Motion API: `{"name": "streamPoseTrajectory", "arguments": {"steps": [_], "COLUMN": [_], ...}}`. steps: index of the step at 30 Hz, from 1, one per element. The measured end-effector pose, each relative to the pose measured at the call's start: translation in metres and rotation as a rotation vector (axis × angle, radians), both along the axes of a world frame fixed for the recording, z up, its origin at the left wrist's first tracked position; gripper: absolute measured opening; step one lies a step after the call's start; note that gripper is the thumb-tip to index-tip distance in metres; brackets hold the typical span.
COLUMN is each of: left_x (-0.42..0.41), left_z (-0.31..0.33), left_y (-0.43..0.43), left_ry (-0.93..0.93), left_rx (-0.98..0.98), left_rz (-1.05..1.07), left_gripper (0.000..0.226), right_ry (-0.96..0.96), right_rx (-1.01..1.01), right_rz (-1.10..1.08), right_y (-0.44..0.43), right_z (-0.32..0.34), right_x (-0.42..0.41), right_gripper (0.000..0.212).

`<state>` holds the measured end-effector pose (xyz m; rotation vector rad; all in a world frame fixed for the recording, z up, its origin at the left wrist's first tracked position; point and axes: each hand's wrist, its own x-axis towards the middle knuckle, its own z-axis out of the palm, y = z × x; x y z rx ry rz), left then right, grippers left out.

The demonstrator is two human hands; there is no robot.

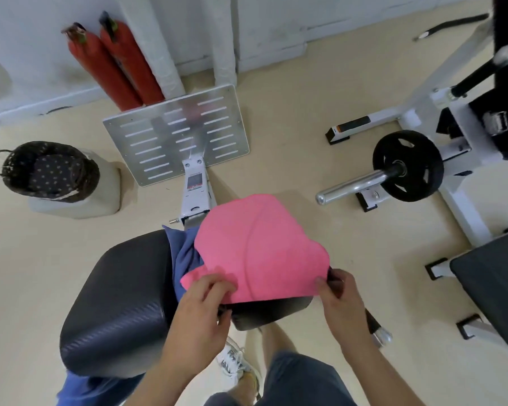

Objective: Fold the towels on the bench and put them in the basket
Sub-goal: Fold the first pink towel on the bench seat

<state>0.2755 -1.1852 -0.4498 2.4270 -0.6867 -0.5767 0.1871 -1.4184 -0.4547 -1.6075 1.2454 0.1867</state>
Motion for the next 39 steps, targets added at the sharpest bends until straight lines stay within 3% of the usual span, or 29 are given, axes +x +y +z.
{"name": "streamPoseTrajectory", "arguments": {"steps": [4, 9, 13, 20, 24, 28, 33, 36, 39], "left_x": [0.003, 0.008, 0.012, 0.051, 0.101, 0.148, 0.108, 0.049, 0.000], "left_z": [-0.006, -0.018, -0.018, 0.003, 0.029, 0.063, 0.102, 0.083, 0.040], "left_y": [0.013, 0.029, 0.021, 0.023, 0.018, 0.013, 0.021, 0.031, 0.043], "left_ry": [-0.084, -0.155, -0.297, -0.322, -0.342, -0.511, -0.678, -0.484, -0.337], "left_rx": [0.132, 0.407, 0.267, 0.139, 0.053, 0.012, 0.025, 0.061, 0.040], "left_rz": [-0.058, -0.161, -0.033, 0.021, 0.087, 0.092, -0.077, -0.184, -0.341], "left_gripper": [0.051, 0.055, 0.032, 0.029, 0.043, 0.034, 0.037, 0.034, 0.059], "right_ry": [-0.041, -0.109, -0.149, -0.269, -0.346, -0.463, -0.457, -0.310, -0.121], "right_rx": [0.146, 0.175, 0.223, 0.226, 0.125, 0.007, -0.090, -0.013, -0.017], "right_rz": [-0.107, -0.228, -0.369, -0.474, -0.364, -0.259, -0.033, 0.018, 0.080], "right_y": [0.014, 0.017, 0.014, -0.012, -0.037, -0.058, -0.073, -0.080, -0.080], "right_z": [-0.002, -0.006, -0.001, 0.049, 0.069, 0.088, 0.101, 0.079, 0.050], "right_x": [-0.014, -0.014, -0.011, 0.017, 0.076, 0.125, 0.094, 0.039, -0.013], "right_gripper": [0.008, 0.017, 0.013, 0.008, 0.012, 0.016, 0.015, 0.017, 0.026]}}
